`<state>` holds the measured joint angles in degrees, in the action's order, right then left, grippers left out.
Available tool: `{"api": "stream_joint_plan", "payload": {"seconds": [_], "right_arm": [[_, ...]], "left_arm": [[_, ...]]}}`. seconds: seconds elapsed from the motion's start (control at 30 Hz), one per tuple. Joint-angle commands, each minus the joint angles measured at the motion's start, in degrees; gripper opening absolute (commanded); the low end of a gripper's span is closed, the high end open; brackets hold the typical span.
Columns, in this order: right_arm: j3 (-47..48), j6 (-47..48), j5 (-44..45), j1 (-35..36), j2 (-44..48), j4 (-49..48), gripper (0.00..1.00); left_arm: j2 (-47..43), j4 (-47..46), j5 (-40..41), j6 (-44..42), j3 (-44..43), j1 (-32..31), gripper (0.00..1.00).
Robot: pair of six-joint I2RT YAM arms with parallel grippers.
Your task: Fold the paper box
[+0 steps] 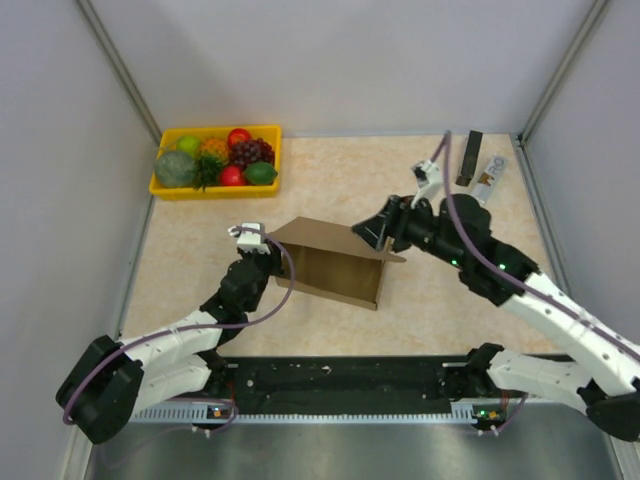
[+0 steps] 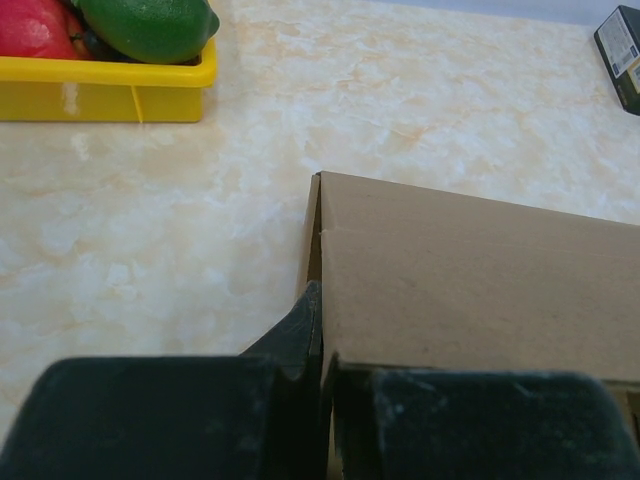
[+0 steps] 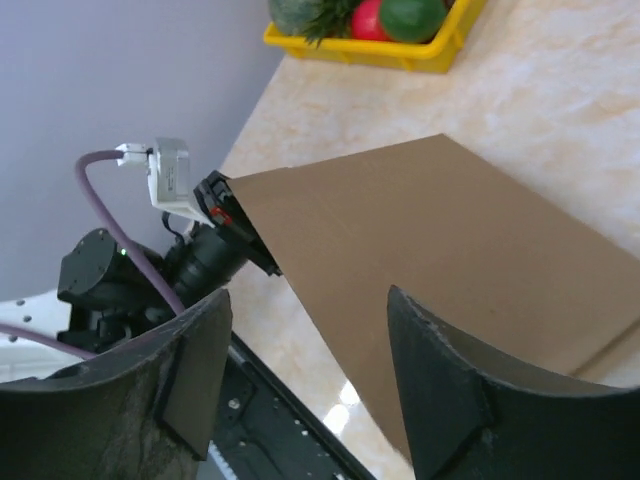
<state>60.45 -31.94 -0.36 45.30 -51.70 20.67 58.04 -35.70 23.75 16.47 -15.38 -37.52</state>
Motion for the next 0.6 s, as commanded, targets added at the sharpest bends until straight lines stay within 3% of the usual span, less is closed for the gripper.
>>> {"api": "stream_joint_plan", "payload": {"seconds": [0.0,0.03,0.17,0.23,0.4,0.47,0.5,0.57], "right_arm": [[-3.0,-12.7,-12.4,-3.2,-9.3,-18.0,0.59],[-4.6,-15.1,-13.8,-4.9,-12.4,-23.1,0.51],[-8.9,-23.4,-21.4,-7.7,-21.3,-41.3,0.44],[-10.1,-23.4,-22.9,-7.5,-23.5,-42.8,0.44],[-16.4,-23.2,-25.2,-7.8,-25.8,-49.9,0.44],[-17.4,-21.9,-26.4,-7.8,-26.8,-51.8,0.44],[-18.4,-21.8,-27.6,-7.8,-28.0,-53.0,0.44],[-19.3,-21.4,-28.6,-7.8,-29.3,-56.1,0.44]], "left_arm": [[0.8,3.0,1.2,1.5,0.8,-0.2,0.01],[1.0,3.0,1.1,1.6,0.8,-0.3,0.01],[1.4,3.4,1.2,1.5,0.5,-0.3,0.02],[1.3,4.4,-0.1,1.3,0.0,-0.4,0.05],[-1.0,12.2,-4.1,2.3,-2.1,-0.4,0.34],[-3.1,17.6,-6.4,4.7,-2.8,-0.4,0.40],[-3.7,19.6,-7.6,5.3,-3.2,-0.3,0.56],[-6.8,26.8,-10.5,7.9,-3.7,-0.3,0.61]]}}
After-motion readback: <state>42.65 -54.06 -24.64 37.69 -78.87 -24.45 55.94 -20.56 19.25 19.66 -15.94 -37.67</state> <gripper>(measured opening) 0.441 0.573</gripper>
